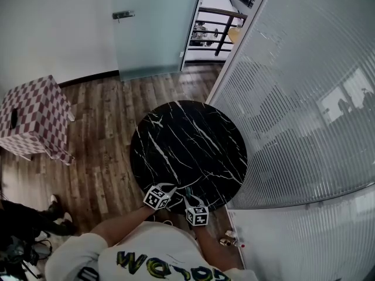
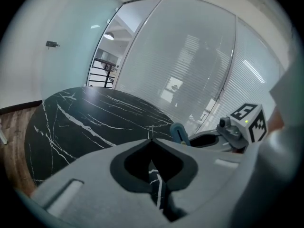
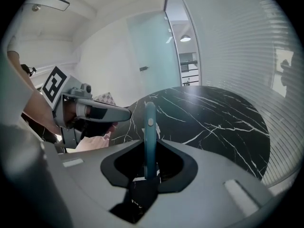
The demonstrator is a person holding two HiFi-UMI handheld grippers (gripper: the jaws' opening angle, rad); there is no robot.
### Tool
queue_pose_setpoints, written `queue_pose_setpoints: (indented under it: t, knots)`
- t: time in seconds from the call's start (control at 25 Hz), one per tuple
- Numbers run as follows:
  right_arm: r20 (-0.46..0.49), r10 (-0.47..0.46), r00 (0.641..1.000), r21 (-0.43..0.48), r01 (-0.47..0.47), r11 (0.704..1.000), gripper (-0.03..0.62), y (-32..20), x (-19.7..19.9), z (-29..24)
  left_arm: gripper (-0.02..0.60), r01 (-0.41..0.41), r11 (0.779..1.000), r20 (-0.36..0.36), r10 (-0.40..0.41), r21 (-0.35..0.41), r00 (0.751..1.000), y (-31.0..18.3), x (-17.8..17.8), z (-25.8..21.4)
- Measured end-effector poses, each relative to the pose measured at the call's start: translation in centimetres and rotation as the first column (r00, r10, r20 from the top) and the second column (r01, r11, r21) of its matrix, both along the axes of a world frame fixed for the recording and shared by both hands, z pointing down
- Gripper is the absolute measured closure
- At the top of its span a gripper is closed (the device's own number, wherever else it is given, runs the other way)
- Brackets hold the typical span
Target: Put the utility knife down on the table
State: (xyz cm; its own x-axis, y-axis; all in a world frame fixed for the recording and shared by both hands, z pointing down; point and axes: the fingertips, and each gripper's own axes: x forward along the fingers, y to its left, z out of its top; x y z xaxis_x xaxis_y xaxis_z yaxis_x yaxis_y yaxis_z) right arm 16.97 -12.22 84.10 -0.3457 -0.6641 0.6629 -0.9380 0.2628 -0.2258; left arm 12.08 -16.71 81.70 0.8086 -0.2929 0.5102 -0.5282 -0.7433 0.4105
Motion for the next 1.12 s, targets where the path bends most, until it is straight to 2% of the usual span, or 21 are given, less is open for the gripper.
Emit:
queue_pose_setpoints:
  t: [0.44,0.6,1.12]
  knots:
    - [-0.020,-0.013,1.000,-0.083,0.011,0.996,0.520,0.0,0.3,2.8,0.581,-0.043,0.998,0.072,0.046,-0.035,0.996,-0.3,-0.2,2.5]
    - [-0.017,-0.012,1.000,-0.111,0.010,0.994,0.520,0.1,0.4,3.5,0.581,-0.034,0.998,0.090,0.039,-0.060,0.995,-0.3,-0.8,3.4]
    - [-0.054,-0.003,0.999,-0.251,-0.010,0.968,0.520,1.4,1.5,7.5,0.581,-0.046,0.993,0.180,0.065,-0.107,0.981,0.1,-1.7,7.2]
